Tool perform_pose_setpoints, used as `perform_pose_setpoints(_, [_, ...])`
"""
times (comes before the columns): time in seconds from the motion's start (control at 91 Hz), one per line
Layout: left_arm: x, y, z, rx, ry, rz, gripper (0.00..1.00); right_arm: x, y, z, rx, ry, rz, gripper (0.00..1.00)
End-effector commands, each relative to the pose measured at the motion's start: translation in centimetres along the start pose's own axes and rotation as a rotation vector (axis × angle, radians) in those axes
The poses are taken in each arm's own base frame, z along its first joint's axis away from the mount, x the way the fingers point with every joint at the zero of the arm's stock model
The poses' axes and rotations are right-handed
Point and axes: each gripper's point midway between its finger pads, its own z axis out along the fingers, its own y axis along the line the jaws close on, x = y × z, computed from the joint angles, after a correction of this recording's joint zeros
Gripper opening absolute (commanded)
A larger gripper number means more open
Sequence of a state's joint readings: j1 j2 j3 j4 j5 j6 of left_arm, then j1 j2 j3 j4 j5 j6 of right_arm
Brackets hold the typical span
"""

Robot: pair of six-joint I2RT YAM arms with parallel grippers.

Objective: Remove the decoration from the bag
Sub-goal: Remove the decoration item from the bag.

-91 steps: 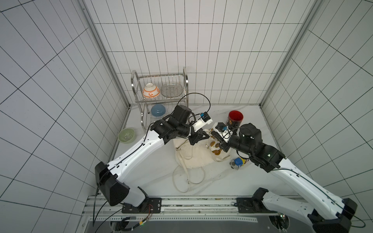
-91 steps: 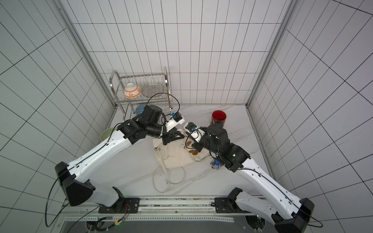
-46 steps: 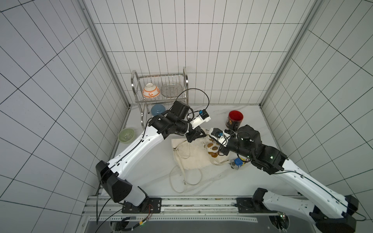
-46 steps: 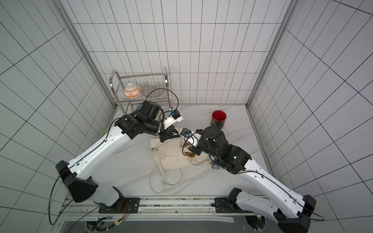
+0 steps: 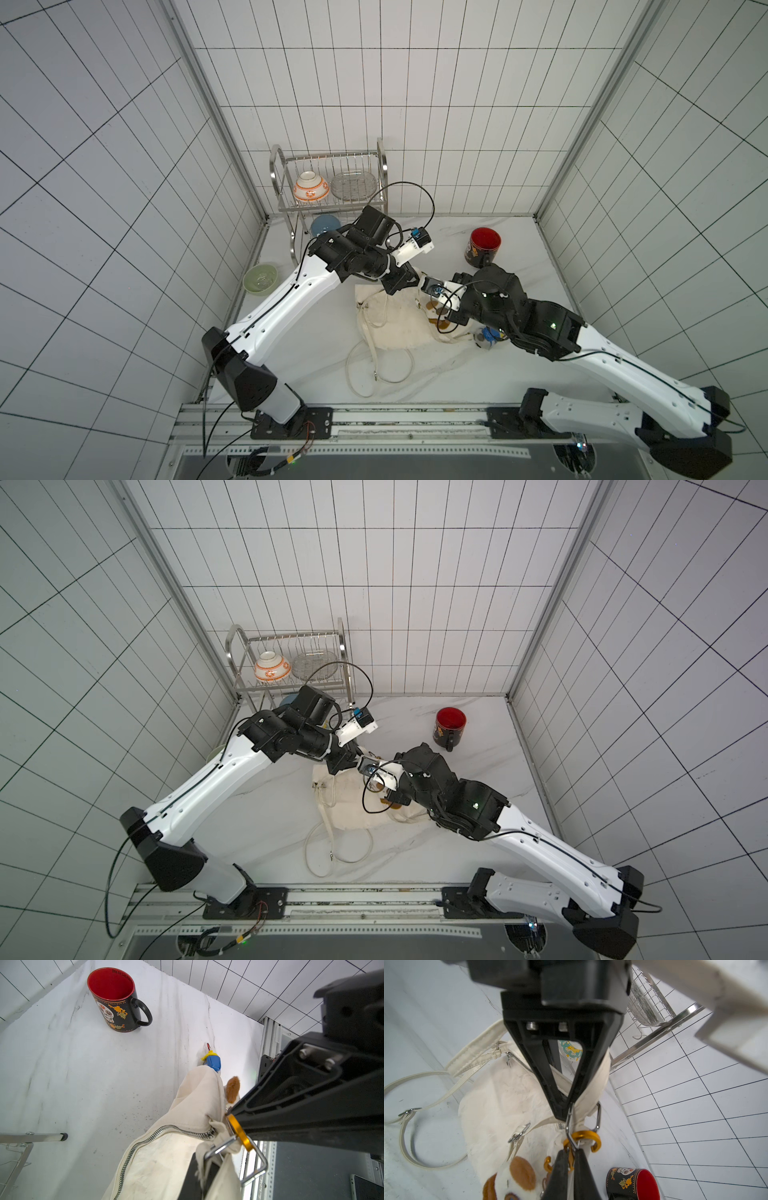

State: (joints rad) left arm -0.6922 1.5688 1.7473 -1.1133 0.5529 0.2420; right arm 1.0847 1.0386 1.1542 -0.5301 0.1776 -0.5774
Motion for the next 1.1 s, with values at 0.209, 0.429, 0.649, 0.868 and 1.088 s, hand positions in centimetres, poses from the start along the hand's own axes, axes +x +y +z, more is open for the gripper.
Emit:
perform_pose_setpoints(0.209, [-3.7, 0.9, -0.8, -0.062, -0.045, -0.118, 0.0, 3.0, 1.9, -0.7, -0.075, 0.148, -0.109, 0.0])
perform_pose_setpoints(0.429, [-4.0, 0.8, -0.2, -0.068, -0.015, -0.167, 0.0, 3.5, 1.8, -1.4, -0.08, 0.191, -0.175, 0.0])
perform_pose_setpoints(0.649, [-3.5, -0.4, 1.5, -0.032, 0.04, -0.188, 0.0, 2.8, 1.4, -0.9, -0.082, 0.21, -0.248, 0.0])
perform_pose_setpoints(0.868, [-2.4, -1.5, 2.7, 0.013, 0.107, -0.197, 0.0, 1.7, 1.1, -0.5, -0.069, 0.21, -0.263, 0.0])
perform_pose_setpoints(1.088, [-2.1, -3.2, 2.6, 0.093, 0.117, -0.192, 0.0, 0.2, 0.8, 0.1, -0.082, 0.157, -0.163, 0.0])
